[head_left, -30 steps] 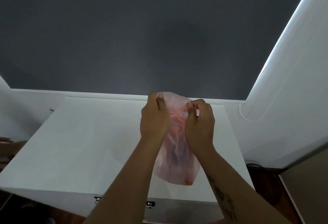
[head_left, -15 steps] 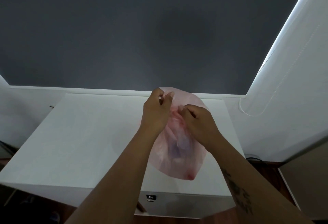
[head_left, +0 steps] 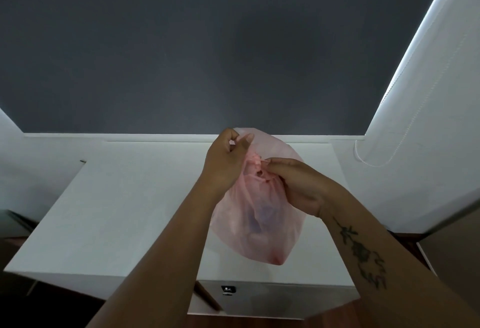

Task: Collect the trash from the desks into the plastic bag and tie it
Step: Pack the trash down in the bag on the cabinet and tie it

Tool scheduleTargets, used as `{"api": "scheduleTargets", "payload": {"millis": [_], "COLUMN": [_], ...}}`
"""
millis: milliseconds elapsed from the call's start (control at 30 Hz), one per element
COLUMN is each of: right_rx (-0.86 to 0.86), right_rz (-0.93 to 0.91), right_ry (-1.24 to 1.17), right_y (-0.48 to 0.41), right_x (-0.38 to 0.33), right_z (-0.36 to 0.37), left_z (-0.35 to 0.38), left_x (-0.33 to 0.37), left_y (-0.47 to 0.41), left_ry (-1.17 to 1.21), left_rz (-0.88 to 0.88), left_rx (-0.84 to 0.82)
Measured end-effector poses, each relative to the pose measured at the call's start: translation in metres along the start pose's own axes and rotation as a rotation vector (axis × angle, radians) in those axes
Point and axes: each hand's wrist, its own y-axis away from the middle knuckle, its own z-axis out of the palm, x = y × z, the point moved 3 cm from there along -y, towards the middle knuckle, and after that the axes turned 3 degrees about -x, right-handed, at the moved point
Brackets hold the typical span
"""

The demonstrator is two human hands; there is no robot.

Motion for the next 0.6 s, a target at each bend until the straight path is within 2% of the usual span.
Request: {"api": "scheduleTargets", "payload": {"millis": [67,133,200,400,467,533,600], "right_rx": [-0.048,-0.026,0.074,0.268,0.384,0.453,0.493], "right_rz": [0.024,0.02,-0.044,-0.417,-0.628,-0.774,-0.748], "right_ry": [-0.02,0.034,0.248,0.911,1.055,1.022,0.821], "right_y": [0.0,0.001,0.003,0.013,0.011,0.01,0.011], "right_x": [0.002,0.001,0.0,-0.004,-0.003,0.0,-0.003], "right_z": [-0.001,-0.001,-0.003,0.008,0.011,0.011,0.009], "left_z": [0.002,0.005,0.006,0.008,0.008,0.006,0.003], "left_x": [-0.002,-0.003,-0.003,-0.01,-0.012,-0.011,-0.013], "left_y": [0.0,-0.001,-0.003,-0.011,-0.012,-0.011,-0.01], "left_ry": [0.054,0.096,0.114,0.162,0.195,0.195,0.21], "left_rz": [-0.033,-0.07,-0.118,-0.277,-0.312,-0.339,-0.349], "left_rx": [0.016,0.034,0.056,0.044,0.022,0.014,0.016]}}
